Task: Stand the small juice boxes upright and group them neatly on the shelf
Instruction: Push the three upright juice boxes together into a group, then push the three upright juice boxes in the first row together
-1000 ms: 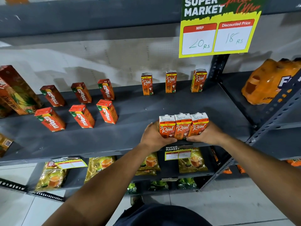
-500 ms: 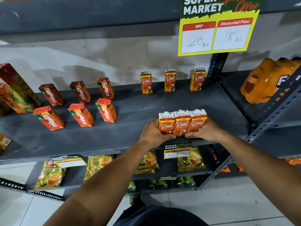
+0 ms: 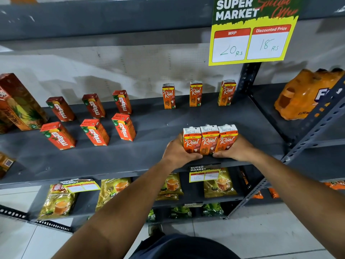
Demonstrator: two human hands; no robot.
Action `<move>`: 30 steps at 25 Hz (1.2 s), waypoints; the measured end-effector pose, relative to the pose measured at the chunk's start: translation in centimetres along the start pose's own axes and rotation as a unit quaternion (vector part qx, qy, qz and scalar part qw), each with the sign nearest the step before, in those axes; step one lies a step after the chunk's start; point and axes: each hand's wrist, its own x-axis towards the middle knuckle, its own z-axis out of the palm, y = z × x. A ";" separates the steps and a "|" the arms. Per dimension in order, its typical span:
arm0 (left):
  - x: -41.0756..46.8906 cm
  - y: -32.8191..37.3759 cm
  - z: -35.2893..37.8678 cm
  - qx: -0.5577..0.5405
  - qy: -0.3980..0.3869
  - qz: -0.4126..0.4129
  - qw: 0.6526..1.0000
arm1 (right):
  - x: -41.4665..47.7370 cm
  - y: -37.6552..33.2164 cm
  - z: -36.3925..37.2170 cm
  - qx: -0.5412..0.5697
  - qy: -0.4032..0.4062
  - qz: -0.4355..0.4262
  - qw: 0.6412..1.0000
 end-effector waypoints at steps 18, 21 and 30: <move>-10.3 -14.7 -31.5 -0.159 0.456 0.091 0.871 | -4.8 -12.7 15.7 0.035 -0.002 -0.231 0.972; -7.9 -17.1 -34.6 -0.172 0.323 0.044 0.930 | 3.0 -18.3 19.3 0.114 0.035 -0.102 0.988; -1.6 -19.6 -35.8 -0.015 0.096 -0.032 0.995 | 11.5 -21.7 21.2 0.004 -0.050 0.000 0.999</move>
